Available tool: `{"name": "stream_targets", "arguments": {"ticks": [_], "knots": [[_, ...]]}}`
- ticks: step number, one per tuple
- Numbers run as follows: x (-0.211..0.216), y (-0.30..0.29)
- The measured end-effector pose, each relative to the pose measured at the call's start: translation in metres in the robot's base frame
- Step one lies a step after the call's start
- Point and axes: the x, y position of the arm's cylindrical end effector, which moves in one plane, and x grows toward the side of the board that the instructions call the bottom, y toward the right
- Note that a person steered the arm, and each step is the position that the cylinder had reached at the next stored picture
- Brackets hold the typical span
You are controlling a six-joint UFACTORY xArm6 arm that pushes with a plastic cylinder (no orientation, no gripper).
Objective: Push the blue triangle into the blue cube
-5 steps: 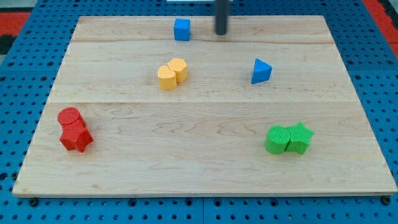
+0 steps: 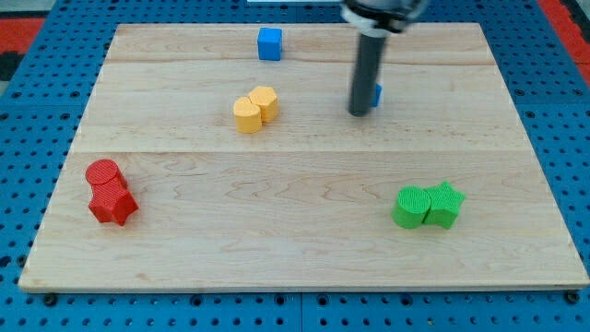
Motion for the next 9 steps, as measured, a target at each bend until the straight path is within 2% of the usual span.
{"name": "stream_targets", "arguments": {"ticks": [1, 2, 3, 4, 5, 7, 9], "knots": [[-0.028, -0.001], [-0.024, 0.052], [-0.005, 0.054], [0.016, 0.093], [-0.006, 0.117], [-0.056, 0.001], [-0.033, 0.109]]}}
